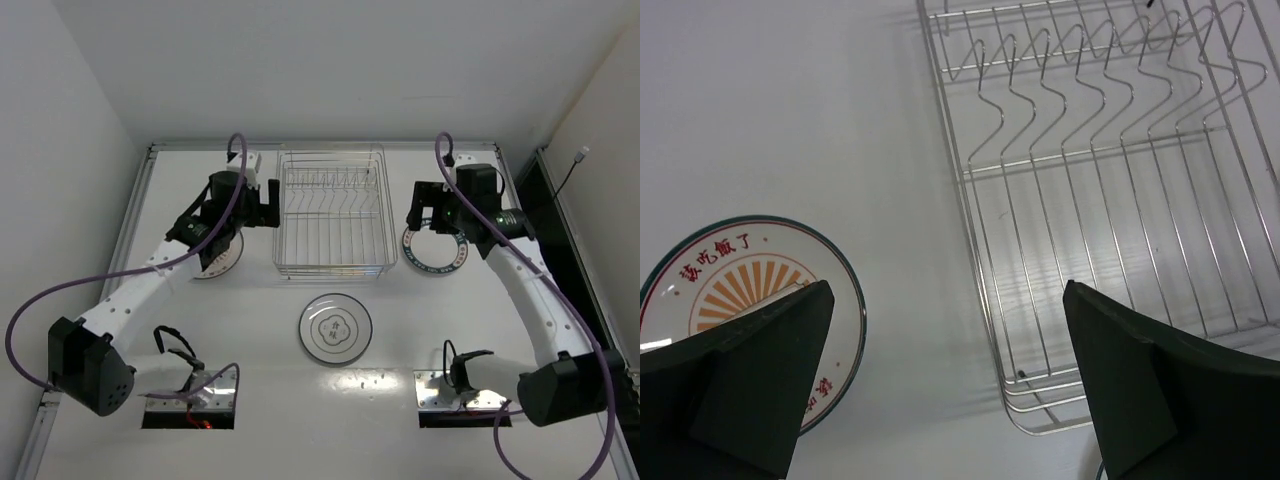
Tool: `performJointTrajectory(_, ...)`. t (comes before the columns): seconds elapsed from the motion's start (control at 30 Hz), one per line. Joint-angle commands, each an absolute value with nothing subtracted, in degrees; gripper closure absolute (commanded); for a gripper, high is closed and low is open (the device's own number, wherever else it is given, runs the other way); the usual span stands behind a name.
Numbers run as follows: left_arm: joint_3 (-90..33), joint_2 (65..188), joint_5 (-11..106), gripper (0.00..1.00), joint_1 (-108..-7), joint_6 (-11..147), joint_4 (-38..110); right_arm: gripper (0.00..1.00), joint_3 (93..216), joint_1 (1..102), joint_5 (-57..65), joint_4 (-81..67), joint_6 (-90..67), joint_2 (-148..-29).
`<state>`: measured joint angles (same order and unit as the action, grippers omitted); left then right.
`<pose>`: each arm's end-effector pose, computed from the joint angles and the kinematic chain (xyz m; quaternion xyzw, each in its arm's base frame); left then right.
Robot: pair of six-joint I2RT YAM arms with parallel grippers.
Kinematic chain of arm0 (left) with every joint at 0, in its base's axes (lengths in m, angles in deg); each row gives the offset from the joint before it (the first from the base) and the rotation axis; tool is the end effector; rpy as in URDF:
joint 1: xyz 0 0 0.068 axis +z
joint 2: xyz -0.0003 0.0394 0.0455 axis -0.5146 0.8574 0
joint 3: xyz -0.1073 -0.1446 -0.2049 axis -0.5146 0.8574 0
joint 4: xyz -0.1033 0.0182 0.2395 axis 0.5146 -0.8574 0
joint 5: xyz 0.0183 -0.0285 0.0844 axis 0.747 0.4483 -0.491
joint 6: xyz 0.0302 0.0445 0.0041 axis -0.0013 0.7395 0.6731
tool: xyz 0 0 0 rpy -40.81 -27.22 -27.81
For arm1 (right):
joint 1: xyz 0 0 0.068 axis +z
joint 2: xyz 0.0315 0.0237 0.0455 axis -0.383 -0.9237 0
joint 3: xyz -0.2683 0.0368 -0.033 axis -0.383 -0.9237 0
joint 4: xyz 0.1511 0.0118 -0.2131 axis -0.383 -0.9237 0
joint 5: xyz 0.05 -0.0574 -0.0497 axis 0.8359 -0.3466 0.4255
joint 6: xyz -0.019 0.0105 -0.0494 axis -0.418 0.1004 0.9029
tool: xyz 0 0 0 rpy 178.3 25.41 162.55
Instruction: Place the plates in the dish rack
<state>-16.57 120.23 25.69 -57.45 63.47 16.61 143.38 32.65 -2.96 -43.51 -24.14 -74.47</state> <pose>0.2504 -0.1152 0.3325 0.0120 0.8463 -0.0963 0.5238 0.2462 0.0447 0.3368 0.0709 0.9013 0.1163 0.4112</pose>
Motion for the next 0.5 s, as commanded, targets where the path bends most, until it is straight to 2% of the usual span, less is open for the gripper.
performJointTrajectory(0.0,-21.49,120.87,24.73,0.0,-55.41,63.55,19.27,0.0,144.06,31.41,-11.15,-44.99,-25.41,-76.26)
performJointTrajectory(0.1,-21.49,122.63,27.09,0.0,-53.74,61.71,20.68,0.0,143.37,30.0,-5.58,-44.99,-23.49,-78.02)
performJointTrajectory(0.2,-14.67,121.06,31.48,0.0,-50.75,58.28,24.71,0.0,141.78,26.58,-0.54,-44.03,-22.96,-80.56)
performJointTrajectory(0.33,-12.97,118.07,35.8,0.0,-50.04,56.95,26.66,0.0,140.38,18.94,4.3,-42.89,-22.17,-83.64)
performJointTrajectory(0.47,-12.97,118.06,31.07,0.0,-50.04,56.35,26.66,0.0,137.57,5.6,15.87,-40.17,-22.86,-85.49)
